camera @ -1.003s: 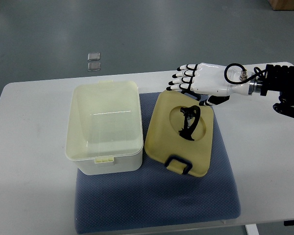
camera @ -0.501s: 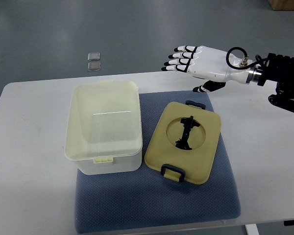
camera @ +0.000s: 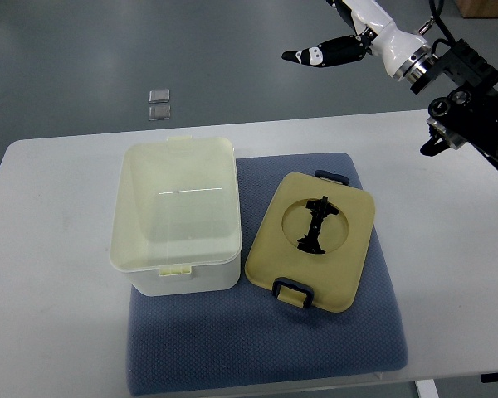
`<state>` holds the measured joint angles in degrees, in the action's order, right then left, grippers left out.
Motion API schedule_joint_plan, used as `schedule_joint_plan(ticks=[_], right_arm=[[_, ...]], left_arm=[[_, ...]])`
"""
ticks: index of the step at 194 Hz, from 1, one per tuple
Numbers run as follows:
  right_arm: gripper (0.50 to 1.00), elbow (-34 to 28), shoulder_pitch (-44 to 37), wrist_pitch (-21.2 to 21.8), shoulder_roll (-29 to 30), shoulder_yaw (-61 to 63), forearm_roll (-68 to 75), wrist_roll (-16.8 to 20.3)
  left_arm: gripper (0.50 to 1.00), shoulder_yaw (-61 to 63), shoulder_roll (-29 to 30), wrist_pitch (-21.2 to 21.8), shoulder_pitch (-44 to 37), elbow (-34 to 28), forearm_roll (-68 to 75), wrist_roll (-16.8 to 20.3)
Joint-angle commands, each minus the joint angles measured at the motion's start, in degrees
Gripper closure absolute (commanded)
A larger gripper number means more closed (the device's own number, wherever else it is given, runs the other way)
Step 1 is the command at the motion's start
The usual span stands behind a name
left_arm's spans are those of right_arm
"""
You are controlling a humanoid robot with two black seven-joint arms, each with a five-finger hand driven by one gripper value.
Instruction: Open white storage box with right hand
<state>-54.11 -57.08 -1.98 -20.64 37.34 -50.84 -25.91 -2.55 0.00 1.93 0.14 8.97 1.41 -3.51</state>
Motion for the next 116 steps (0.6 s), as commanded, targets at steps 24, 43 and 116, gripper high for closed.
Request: schedule_joint_plan(ticks=[24, 43, 116], right_arm=[[0.576, 0.14, 3.47, -0.13, 5.61, 8.36, 17.71, 12.11], [0.576, 0.32, 5.4, -0.75, 7.37, 10.74, 19.73, 14.39], [0.57, 5.59, 9.18, -1.1, 10.1, 13.11, 21.23, 17.3]], left_arm=[[0.5, 0.0, 0.0, 0.0, 0.03, 0.0, 0.0, 0.0], [0.5, 0.0, 0.0, 0.0, 0.03, 0.0, 0.0, 0.0], [0.5, 0.0, 0.0, 0.0, 0.03, 0.0, 0.0, 0.0]])
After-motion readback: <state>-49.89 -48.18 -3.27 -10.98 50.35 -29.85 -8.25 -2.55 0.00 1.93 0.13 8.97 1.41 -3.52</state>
